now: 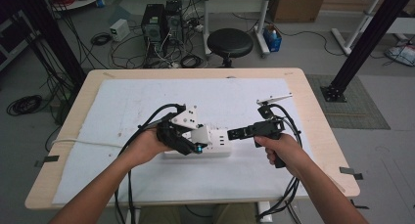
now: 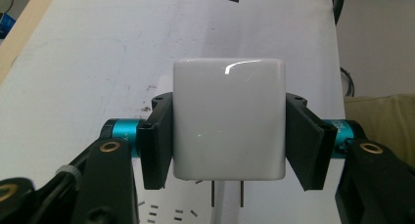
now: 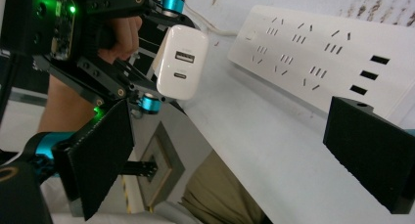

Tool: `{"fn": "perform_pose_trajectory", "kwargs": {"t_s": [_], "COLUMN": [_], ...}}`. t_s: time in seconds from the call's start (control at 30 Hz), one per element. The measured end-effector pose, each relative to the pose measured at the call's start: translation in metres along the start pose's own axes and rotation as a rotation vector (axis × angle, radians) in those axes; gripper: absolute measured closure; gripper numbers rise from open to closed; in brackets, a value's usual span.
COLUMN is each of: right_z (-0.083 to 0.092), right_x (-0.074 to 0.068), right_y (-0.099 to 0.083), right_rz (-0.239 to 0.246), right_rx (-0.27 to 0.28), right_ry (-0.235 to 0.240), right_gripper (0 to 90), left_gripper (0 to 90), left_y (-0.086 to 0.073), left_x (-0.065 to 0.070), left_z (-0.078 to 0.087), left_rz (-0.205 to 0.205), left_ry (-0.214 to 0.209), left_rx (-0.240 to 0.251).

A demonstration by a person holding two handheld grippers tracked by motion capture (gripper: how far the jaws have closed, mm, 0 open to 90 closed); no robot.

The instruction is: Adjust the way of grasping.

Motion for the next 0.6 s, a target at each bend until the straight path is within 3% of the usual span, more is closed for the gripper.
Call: {"fn": "perform_pose_trajectory", "kwargs": {"t_s": [0.27, 0.4, 0.6], "right_z": [-0.006, -0.010, -0.015], "right_x": [-0.001, -0.002, -0.001], "right_y": [0.001, 0.003, 0.006], "right_rz": [-0.064, -0.068, -0.076], "right_rx": [-0.013, -0.018, -0.030], "right_ry": [0.007, 0.010, 0.025], "right_gripper": [4.9, 13.7, 16.6], "left_gripper": [42.4, 42.4, 42.5], "left_y": [0.002, 0.004, 0.006], "left_x": [0.000, 0.001, 0.001], "left_z": [-0.006, -0.009, -0.013], "left_rz": [0.000, -0.009, -0.011], "left_ry": [0.002, 0.004, 0.000], "left_rx": [0.014, 0.018, 0.027]}}
Point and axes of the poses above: each handheld gripper's, and its own axes: z roughly backward along the jaws, y roughly out of its top, x roughly to its right, the point moved 1 cm from there along -z, roughly forward along the jaws, and after that the axes turned 7 degrees about z, right-handed, at the moved point
